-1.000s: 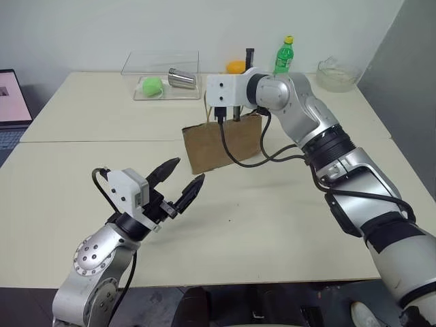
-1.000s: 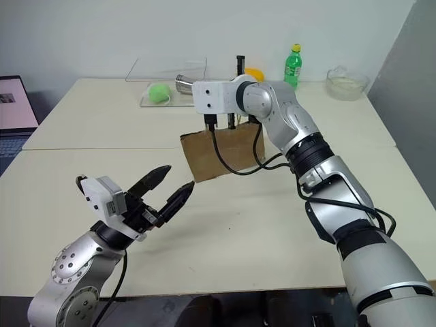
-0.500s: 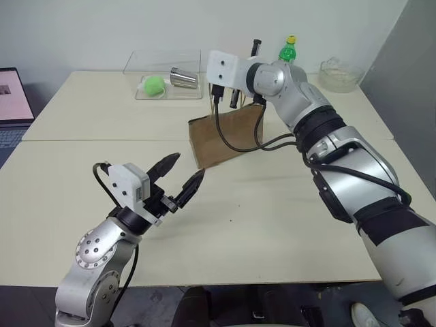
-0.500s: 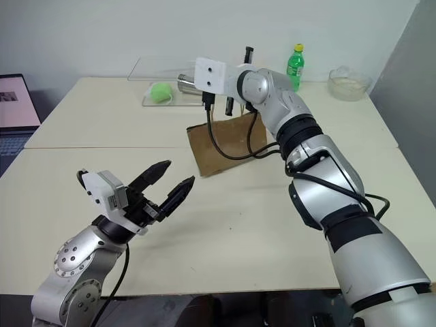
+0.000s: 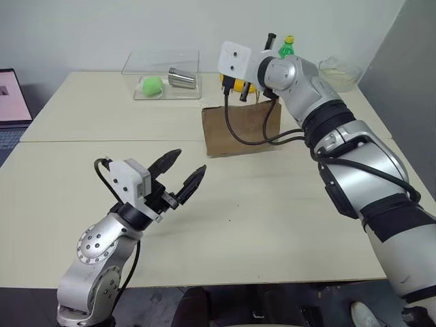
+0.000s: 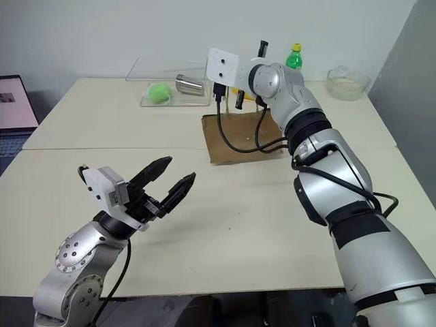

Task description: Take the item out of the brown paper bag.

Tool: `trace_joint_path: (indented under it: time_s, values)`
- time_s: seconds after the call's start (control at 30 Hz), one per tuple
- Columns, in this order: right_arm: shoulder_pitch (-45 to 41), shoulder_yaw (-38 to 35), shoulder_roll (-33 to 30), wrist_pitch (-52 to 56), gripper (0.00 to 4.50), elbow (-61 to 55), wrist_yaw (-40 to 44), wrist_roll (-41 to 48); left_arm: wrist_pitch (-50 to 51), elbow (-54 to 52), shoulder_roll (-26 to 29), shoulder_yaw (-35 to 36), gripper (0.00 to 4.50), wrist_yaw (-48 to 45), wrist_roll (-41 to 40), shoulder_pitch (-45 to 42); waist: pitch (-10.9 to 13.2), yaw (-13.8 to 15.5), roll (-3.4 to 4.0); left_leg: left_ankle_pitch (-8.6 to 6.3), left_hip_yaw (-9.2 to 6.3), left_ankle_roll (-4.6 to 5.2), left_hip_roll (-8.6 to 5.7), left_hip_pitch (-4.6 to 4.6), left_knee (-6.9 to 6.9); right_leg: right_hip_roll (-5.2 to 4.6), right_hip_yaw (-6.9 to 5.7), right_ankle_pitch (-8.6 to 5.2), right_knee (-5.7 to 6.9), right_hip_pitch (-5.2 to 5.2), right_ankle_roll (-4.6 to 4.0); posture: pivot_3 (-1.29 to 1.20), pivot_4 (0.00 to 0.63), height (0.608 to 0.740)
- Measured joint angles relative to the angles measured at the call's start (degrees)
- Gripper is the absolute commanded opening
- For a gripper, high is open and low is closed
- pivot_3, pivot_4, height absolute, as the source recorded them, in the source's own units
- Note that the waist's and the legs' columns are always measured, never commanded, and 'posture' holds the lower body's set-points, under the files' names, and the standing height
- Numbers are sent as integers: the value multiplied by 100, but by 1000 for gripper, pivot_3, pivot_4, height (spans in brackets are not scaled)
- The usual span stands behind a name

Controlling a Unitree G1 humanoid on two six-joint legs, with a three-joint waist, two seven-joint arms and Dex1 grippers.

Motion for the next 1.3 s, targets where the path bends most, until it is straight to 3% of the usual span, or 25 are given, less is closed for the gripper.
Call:
trace_joint_path:
  time_s: [0.47,1.3]
  values:
    - [114,215,78,-50,21,-358,361,-62,0,9,0,-7,3564,-94,72,-22,0,4,0,0,-2,0,0,-1,0,0,-2,0,0,0,0,0,150,740]
    - [249,633,-403,-422,21,-1145,731,-576,-115,94,-64,-126,3564,-100,149,-103,0,5,0,0,-2,0,0,0,0,0,-1,0,1,0,0,0,150,740]
